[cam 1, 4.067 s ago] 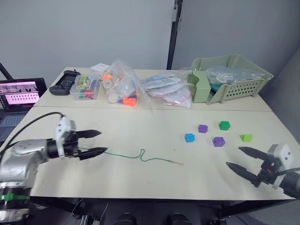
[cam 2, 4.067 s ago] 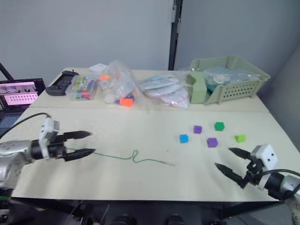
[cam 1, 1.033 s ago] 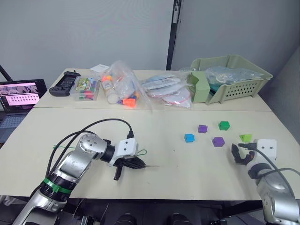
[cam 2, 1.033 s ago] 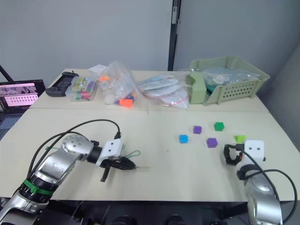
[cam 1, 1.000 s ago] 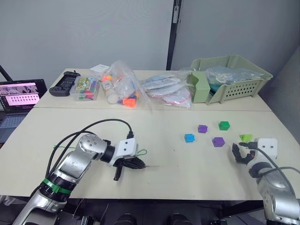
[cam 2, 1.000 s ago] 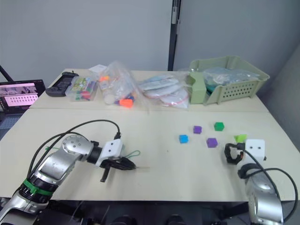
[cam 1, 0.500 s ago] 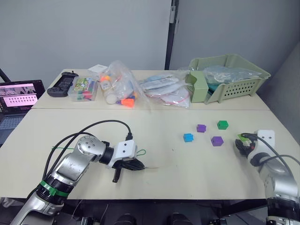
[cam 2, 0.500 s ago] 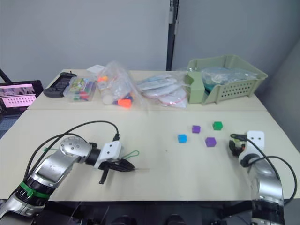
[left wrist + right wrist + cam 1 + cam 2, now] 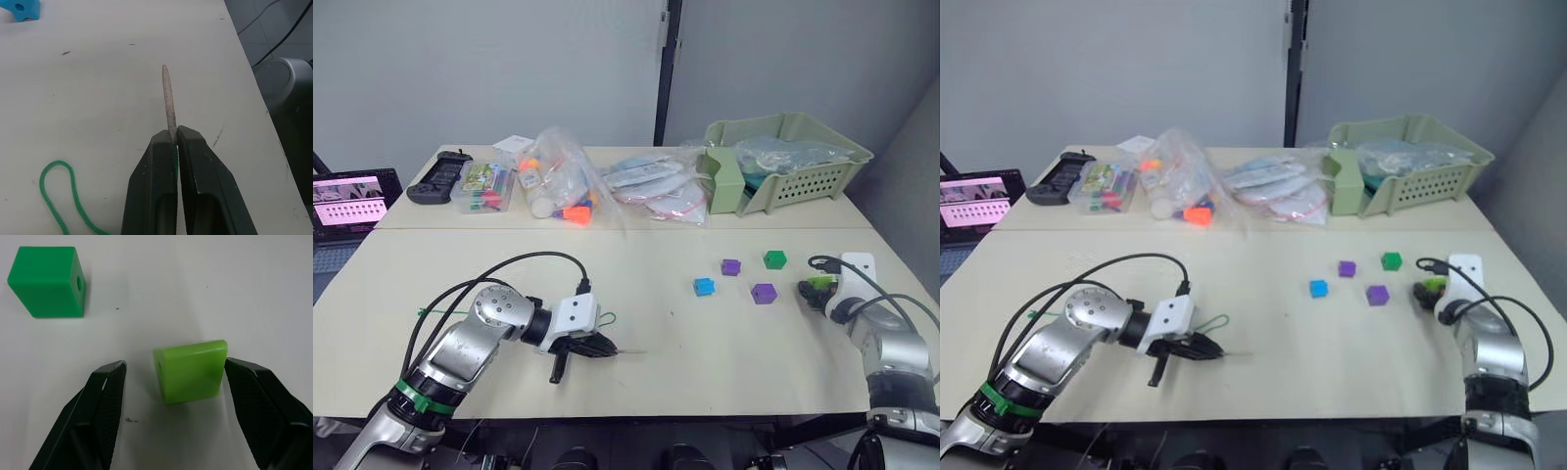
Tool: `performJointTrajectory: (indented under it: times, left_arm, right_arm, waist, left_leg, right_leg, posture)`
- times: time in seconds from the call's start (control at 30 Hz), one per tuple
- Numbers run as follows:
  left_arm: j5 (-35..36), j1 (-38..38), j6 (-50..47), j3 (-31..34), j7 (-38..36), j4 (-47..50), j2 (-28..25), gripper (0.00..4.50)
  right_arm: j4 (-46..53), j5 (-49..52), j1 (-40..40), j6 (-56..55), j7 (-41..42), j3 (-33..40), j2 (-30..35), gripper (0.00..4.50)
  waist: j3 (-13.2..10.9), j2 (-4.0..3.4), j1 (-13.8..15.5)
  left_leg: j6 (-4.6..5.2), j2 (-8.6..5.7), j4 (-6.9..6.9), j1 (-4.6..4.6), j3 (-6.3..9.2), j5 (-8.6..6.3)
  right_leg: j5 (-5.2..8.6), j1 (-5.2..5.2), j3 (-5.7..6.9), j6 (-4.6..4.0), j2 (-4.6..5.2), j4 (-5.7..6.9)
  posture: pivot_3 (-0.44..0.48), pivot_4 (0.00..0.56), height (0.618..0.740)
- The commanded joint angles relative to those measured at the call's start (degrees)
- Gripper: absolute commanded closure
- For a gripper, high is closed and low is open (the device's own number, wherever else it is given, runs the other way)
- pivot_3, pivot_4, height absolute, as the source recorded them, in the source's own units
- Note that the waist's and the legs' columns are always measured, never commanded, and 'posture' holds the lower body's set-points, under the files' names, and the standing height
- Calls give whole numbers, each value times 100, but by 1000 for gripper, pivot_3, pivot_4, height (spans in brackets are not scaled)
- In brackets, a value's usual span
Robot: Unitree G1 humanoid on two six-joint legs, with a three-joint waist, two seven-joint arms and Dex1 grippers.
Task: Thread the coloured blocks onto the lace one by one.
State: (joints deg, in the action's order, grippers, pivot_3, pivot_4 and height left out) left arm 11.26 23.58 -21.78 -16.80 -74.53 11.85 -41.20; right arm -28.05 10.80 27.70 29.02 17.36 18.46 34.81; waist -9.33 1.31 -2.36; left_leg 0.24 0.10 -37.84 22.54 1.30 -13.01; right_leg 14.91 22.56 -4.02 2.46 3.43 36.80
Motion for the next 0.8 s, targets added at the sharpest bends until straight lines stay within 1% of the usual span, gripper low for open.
performJointTrajectory:
  times: [0.03,0.1,0.2,0.23,0.33,0.43,0.53,0.57,0.63,0.7,0.73,0.8]
  left_arm:
    - [86,-22,5,76,50,218,-67,4500]
    - [95,-49,0,91,57,242,-90,4500]
    - [104,-70,-7,94,65,258,-109,4500]
    - [98,-70,2,89,67,255,-111,4500]
    - [100,-64,10,85,70,249,-117,4500]
    - [102,-30,31,70,61,205,-119,4500]
    - [92,0,71,67,41,149,-122,4500]
    - [91,9,80,68,36,132,-122,4500]
    - [97,9,105,86,13,108,-151,4500]
    - [106,5,124,100,-3,92,-177,4500]
    - [110,1,137,108,-19,72,-194,4500]
    - [108,-1,164,108,-74,28,-234,4500]
  right_arm:
    - [-346,-2,169,-121,70,32,101,1138]
    - [-429,40,249,-87,192,19,132,1138]
    - [-517,43,311,-108,233,34,149,1950]
    - [-530,37,314,-122,241,31,150,2351]
    - [-460,62,265,-146,269,32,131,3294]
    - [-311,100,206,-152,239,77,111,3332]
    - [148,191,33,-99,150,189,94,3332]
    - [431,232,-74,-50,118,230,91,3332]
    - [1644,461,-482,322,-7,422,20,3332]
    - [2602,613,-811,690,-127,550,-57,3332]
    - [3228,718,-1029,956,-218,615,-124,3332]
    - [4847,1000,-1560,1685,-516,754,-379,3332]
  waist:
    - [0,0,-4]
    - [0,0,-8]
    - [0,0,-11]
    - [0,0,-7]
    - [0,0,6]
    - [0,0,4]
    - [0,0,11]
    - [0,0,11]
    - [1,-3,22]
    - [1,-3,18]
    - [1,-3,13]
    - [2,-5,18]
  left_leg:
    - [0,0,0,0,0,0]
    - [0,0,0,-1,0,0]
    - [0,1,0,-1,2,0]
    - [0,1,0,-2,3,0]
    - [0,-1,0,-1,3,0]
    - [0,-1,0,-2,4,0]
    - [0,0,0,-1,5,0]
    - [0,1,0,1,6,0]
    - [0,2,0,13,9,0]
    - [0,6,-1,42,18,0]
    - [1,4,-2,53,23,0]
    - [1,6,-1,56,28,0]
  right_leg:
    - [0,0,0,0,0,0]
    - [0,-2,0,0,0,0]
    - [0,-2,0,0,0,0]
    - [0,-1,0,0,0,0]
    - [0,-3,0,0,2,0]
    - [0,-4,-1,1,3,-2]
    - [0,-3,1,1,2,-1]
    - [0,-2,2,1,2,-1]
    - [0,9,0,1,4,0]
    - [0,51,-7,1,4,20]
    - [-1,62,-11,1,4,24]
    - [-1,69,-7,1,2,32]
  posture:
    - [0,150,740]
    - [0,150,740]
    - [0,150,740]
    - [0,150,740]
    - [0,150,740]
    - [0,150,740]
    - [0,150,740]
    - [0,150,740]
    - [0,150,740]
    - [0,150,740]
    - [0,150,740]
    - [0,150,740]
